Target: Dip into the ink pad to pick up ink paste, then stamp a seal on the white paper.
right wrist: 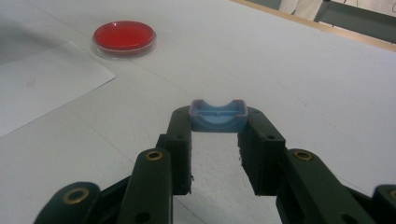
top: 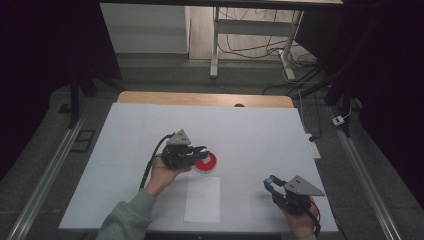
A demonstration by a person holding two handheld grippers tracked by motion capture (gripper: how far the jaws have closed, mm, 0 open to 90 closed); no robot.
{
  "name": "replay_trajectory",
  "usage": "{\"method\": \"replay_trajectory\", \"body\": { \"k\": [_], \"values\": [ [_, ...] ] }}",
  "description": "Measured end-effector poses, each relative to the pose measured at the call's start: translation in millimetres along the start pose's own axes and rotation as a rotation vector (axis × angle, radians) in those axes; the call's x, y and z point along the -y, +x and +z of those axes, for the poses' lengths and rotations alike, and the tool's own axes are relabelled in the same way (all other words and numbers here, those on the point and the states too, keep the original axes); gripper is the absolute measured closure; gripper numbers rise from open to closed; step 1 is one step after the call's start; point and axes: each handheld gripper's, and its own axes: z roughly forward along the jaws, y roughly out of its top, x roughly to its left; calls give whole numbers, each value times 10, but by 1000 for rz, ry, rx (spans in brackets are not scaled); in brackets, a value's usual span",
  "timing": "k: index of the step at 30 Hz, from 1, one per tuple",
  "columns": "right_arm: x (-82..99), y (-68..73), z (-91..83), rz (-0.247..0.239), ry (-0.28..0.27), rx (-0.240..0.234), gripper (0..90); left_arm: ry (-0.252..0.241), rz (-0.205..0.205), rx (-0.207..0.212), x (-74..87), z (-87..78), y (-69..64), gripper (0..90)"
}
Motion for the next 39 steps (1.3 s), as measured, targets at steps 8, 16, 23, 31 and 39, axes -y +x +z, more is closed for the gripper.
{"method": "replay_trajectory", "body": {
  "k": [8,16,23,31,39],
  "values": [
    [-1,3,6,-3,2,0,652,-1,6,15,5,-77,-26,758],
    [-1,1,5,-3,2,1,652,11,16,37,22,-137,-49,758],
    [-1,2,7,-4,3,1,652,7,13,48,44,-200,-70,759],
    [-1,4,10,-6,5,7,652,7,15,62,62,-232,-97,758],
    [1,5,11,-6,6,8,652,13,28,71,72,-260,-140,758]
  ]
}}
